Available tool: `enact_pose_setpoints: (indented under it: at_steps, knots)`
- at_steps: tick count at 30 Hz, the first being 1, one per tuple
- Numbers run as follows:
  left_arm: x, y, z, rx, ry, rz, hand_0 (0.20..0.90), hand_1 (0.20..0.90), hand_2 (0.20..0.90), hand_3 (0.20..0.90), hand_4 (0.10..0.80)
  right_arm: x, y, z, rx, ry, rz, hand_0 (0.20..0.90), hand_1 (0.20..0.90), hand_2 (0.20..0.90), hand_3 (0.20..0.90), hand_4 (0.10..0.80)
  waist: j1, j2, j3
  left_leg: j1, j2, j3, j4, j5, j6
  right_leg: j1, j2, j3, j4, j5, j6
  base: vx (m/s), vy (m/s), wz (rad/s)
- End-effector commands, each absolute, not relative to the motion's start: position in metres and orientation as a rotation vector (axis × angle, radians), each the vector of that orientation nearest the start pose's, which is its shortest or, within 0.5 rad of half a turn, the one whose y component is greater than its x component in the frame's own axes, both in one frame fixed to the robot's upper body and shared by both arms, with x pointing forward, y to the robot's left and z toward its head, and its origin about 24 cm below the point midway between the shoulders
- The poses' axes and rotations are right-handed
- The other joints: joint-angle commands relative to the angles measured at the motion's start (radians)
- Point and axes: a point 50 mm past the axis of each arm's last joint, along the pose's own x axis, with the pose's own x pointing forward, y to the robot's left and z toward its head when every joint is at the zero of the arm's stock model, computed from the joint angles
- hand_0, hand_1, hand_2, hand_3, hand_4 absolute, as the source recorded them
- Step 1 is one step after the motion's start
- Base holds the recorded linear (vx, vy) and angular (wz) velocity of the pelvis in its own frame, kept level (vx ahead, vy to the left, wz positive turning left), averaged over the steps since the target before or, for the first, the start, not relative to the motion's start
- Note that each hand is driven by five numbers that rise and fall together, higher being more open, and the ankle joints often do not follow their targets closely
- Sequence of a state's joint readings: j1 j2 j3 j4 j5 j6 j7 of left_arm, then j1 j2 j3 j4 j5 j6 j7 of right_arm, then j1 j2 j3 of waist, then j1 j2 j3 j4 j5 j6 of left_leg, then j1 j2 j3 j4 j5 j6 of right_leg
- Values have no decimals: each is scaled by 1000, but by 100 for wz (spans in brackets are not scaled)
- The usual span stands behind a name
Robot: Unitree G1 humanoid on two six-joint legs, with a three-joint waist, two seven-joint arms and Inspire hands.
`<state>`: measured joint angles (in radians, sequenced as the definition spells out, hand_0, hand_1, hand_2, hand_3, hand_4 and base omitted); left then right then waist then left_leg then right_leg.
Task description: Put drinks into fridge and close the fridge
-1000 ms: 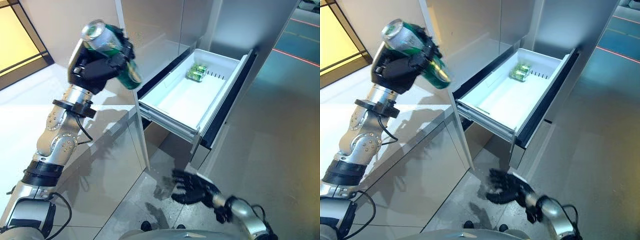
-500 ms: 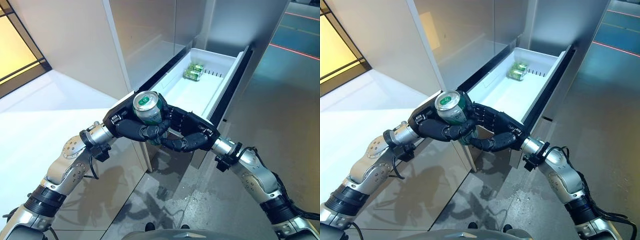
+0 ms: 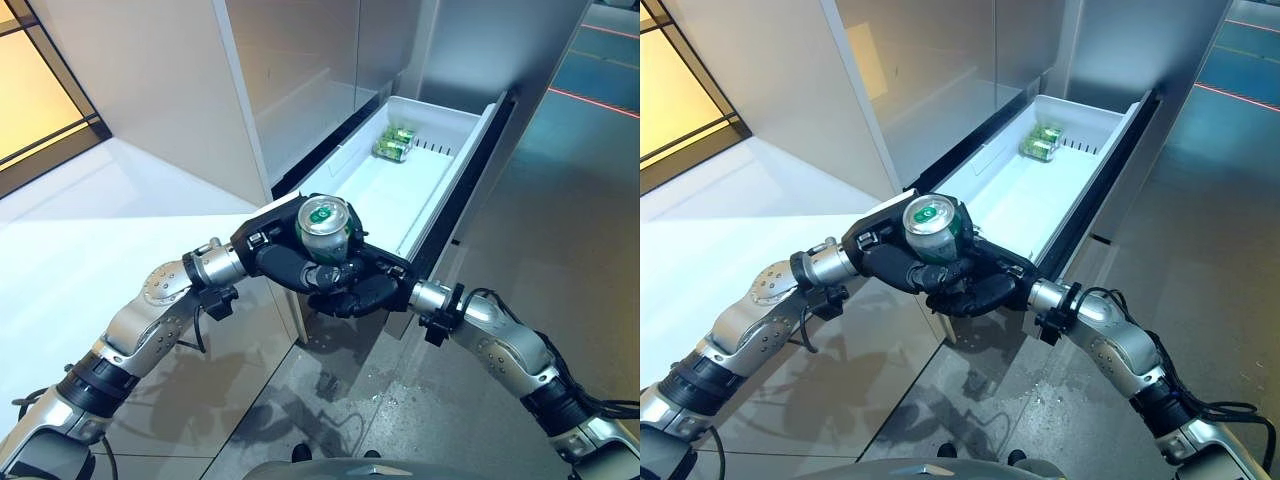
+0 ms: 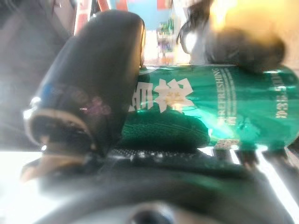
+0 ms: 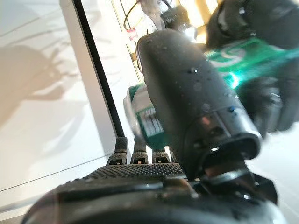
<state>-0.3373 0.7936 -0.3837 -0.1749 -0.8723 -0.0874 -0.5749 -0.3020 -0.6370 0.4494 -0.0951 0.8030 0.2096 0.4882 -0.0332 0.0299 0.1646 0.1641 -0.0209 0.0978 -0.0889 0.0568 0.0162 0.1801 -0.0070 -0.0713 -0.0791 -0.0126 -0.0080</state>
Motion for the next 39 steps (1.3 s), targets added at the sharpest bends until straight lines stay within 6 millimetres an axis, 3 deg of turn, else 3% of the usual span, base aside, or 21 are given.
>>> enact_pose_setpoints:
  at_steps: [1,9,18,19,21,29,30,31,32,39]
  knots:
    - [268,133,230,-66,-657,-1096,300,300,300,200,100,269,-100,153,102,-145,1117,900,900,900,900,800,-1,-21,-81,0,-56,-30,19,-114,45,-63,0,-18,67,-33,50,0,0,0]
    - [274,130,228,-84,-626,-1095,300,300,300,200,100,268,-92,162,140,-143,1201,900,900,900,900,800,-1,-25,-84,1,-59,-32,22,-116,46,-59,1,-14,59,-28,52,0,0,0]
    - [274,117,218,-227,-601,-1127,300,300,300,200,100,258,-65,160,358,-104,1314,900,900,900,900,800,5,-25,-88,2,-60,-38,22,-115,48,-57,2,-14,59,-28,52,0,0,0]
    - [273,116,217,-240,-598,-1132,300,300,300,200,100,256,-63,159,374,-93,1319,500,500,500,433,333,6,-25,-88,1,-60,-39,23,-115,48,-57,2,-15,59,-28,52,0,0,0]
    - [272,113,215,-253,-599,-1141,300,300,300,200,100,254,-58,156,399,-71,1330,300,300,300,200,100,6,-24,-88,3,-60,-39,22,-114,49,-55,3,-14,59,-29,51,0,0,0]
    - [266,103,214,-209,-656,-1145,300,300,300,200,100,253,-51,152,430,-57,1296,300,300,300,200,100,6,-25,-86,3,-60,-42,23,-113,51,-54,3,-17,62,-31,49,0,0,0]
    - [266,103,215,-185,-659,-1140,547,547,547,488,388,253,-51,152,426,-64,1287,300,300,300,200,100,6,-25,-86,4,-60,-42,22,-112,51,-54,3,-17,62,-31,49,0,0,0]
    - [266,103,214,-166,-662,-1132,705,705,705,672,572,254,-52,153,422,-68,1282,300,300,300,200,100,6,-25,-86,4,-61,-43,22,-112,51,-53,3,-16,62,-31,49,0,0,0]
    - [266,104,216,-159,-667,-1113,900,900,900,900,800,255,-54,153,408,-73,1279,300,300,300,200,100,6,-25,-85,4,-61,-44,21,-112,52,-53,3,-17,62,-31,49,0,0,0]
    - [267,119,222,-106,-698,-1042,900,900,900,900,800,265,-73,172,318,-164,1164,300,300,300,200,100,8,-30,-84,6,-63,-56,19,-112,53,-51,7,-15,66,-34,47,0,0,0]
